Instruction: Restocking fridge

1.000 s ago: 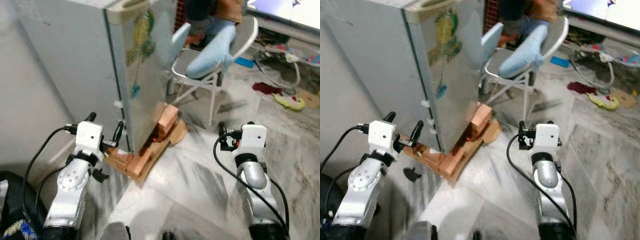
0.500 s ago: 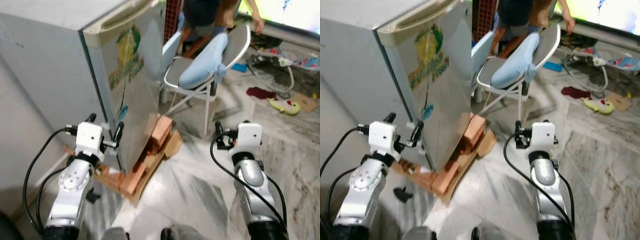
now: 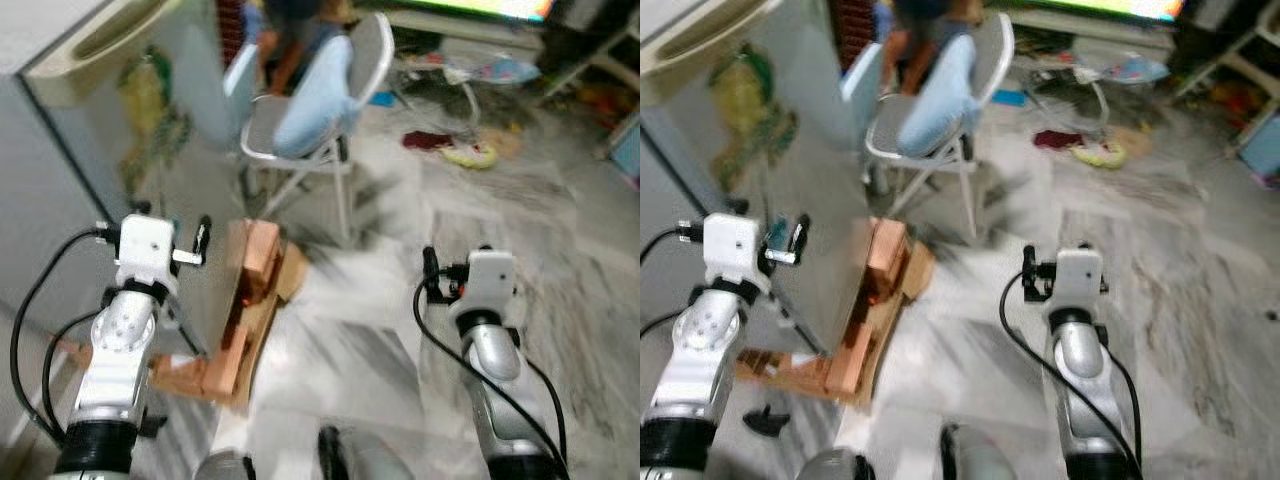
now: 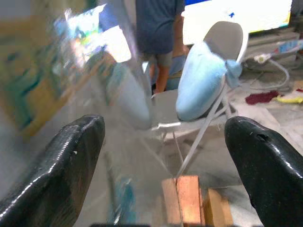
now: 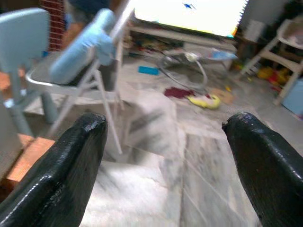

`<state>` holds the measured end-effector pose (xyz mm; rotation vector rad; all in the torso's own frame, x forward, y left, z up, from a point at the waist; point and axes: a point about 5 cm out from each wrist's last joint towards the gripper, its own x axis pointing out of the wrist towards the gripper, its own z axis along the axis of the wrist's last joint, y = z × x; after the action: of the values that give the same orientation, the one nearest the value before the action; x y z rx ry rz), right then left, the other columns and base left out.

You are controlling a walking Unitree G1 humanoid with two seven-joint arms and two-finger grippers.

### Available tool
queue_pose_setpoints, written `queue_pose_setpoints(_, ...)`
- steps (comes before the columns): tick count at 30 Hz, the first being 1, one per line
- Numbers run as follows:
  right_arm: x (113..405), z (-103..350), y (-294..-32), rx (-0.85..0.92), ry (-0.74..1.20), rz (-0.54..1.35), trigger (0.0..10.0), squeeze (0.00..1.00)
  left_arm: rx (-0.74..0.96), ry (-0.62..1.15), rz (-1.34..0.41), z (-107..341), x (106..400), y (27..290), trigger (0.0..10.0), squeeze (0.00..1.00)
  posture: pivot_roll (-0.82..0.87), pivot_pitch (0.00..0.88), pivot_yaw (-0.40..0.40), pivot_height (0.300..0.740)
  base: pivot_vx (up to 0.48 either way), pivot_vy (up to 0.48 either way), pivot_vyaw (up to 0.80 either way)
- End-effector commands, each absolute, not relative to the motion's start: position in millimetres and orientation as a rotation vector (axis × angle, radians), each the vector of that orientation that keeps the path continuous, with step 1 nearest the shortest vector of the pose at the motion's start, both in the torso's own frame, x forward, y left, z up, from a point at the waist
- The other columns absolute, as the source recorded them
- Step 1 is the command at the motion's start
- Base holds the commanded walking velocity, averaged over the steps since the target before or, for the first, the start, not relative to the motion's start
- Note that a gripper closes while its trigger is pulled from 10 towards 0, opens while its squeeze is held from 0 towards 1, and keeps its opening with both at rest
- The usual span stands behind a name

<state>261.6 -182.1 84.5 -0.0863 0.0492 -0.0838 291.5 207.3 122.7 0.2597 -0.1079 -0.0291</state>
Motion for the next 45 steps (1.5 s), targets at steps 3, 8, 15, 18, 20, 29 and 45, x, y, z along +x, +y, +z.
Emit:
queue_pose_setpoints(3, 259.8, 84.8, -181.2, -0.087, 0.059, -0.085, 10.0, 0.0, 0.267, -0.084, 0.001, 118.4, 289.3, 212.0, 10.0, 0.0, -0.01, 0.125, -0.033, 0.74, 0.0, 0.0, 0.0)
queue_pose_setpoints(8, 257.8, 82.2, -182.3, -0.088, 0.075, -0.082, 10.0, 0.0, 0.256, -0.058, 0.02, 111.3, 279.2, 215.1, 10.0, 0.0, 0.0, 0.133, -0.045, 0.74, 0.0, 0.0, 0.0)
queue_pose_setpoints(15, 257.1, 80.2, -182.9, -0.09, 0.091, -0.071, 10.0, 0.0, 0.212, 0.031, 0.022, 89.3, 259.1, 219.8, 10.0, 0.0, 0.01, 0.14, -0.059, 0.74, 0.0, 0.0, 0.0)
queue_pose_setpoints(18, 257.7, 80.1, -182.1, -0.091, 0.093, -0.065, 10.0, 0.0, 0.203, 0.049, 0.076, 86.3, 265.2, 228.4, 10.0, 0.0, 0.0, 0.14, -0.06, 0.74, 0.0, 0.0, 0.0)
queue_pose_setpoints(20, 258.0, 81.1, -181.4, -0.089, 0.093, -0.057, 10.0, 0.0, 0.195, 0.054, 0.09, 86.8, 274.0, 232.7, 10.0, 0.0, 0.0, 0.14, -0.063, 0.74, 0.0, 0.0, 0.0)
queue_pose_setpoints(29, 248.6, 81.8, -184.0, -0.094, 0.106, -0.04, 10.0, 0.0, 0.143, 0.048, 0.082, 96.5, 314.7, 227.8, 10.0, 0.0, -0.03, 0.137, -0.052, 0.74, 0.0, 0.0, 0.0)
queue_pose_setpoints(45, 250.9, 80.6, -183.8, -0.102, 0.118, -0.045, 10.0, 0.0, 0.106, -0.041, -0.593, 116.4, 322.9, 90.8, 10.0, 0.0, -0.02, 0.123, -0.053, 0.74, 0.0, 0.0, 0.0)
